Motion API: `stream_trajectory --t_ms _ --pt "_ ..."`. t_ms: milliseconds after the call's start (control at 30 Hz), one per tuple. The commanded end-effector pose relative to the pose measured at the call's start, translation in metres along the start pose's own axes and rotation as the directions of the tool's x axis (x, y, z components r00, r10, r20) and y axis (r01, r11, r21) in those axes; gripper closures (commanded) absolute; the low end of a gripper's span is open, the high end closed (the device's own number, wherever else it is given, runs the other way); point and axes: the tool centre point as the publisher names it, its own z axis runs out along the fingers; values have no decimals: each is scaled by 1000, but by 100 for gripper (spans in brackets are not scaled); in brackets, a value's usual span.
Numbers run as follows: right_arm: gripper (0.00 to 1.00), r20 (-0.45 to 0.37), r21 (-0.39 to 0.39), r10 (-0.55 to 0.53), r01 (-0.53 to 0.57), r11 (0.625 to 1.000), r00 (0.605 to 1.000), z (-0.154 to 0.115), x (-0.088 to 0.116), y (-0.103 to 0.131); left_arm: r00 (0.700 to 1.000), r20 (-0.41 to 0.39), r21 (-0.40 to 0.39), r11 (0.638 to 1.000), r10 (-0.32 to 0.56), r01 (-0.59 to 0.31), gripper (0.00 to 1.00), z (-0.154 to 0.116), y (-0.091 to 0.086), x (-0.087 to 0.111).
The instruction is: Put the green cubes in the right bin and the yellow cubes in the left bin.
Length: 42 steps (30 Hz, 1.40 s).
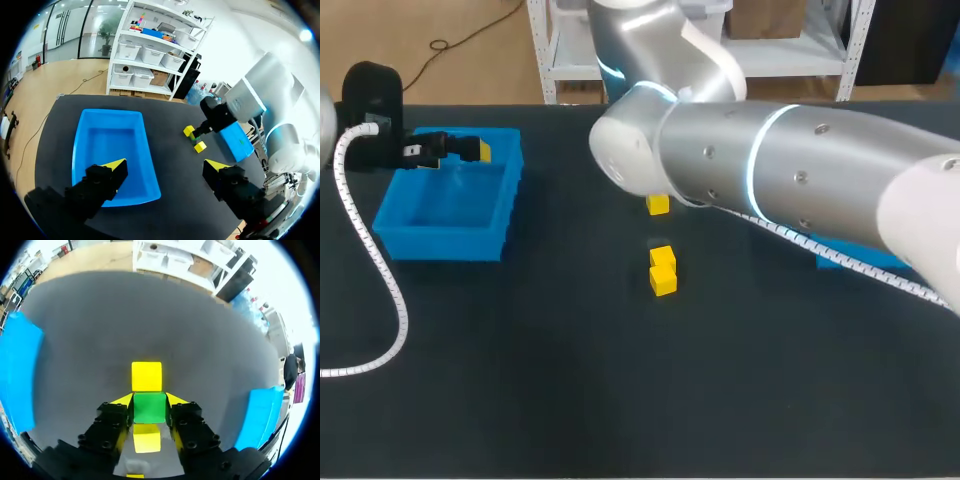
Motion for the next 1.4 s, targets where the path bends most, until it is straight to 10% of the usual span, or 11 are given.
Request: stream_trajectory --t_ms 33,467,1400 --pt "100 83 8 0 -1 1000 997 -33 -9 -11 1000 6 6 1000 1 -1 0 0 1 1" --pt "100 323 144 154 -209 967 934 -110 -37 -119 1000 6 6 1000 1 -1 0 0 1 1" --pt "100 349 114 511 -577 809 785 -88 75 -261 1000 6 6 1000 1 -1 0 0 1 1"
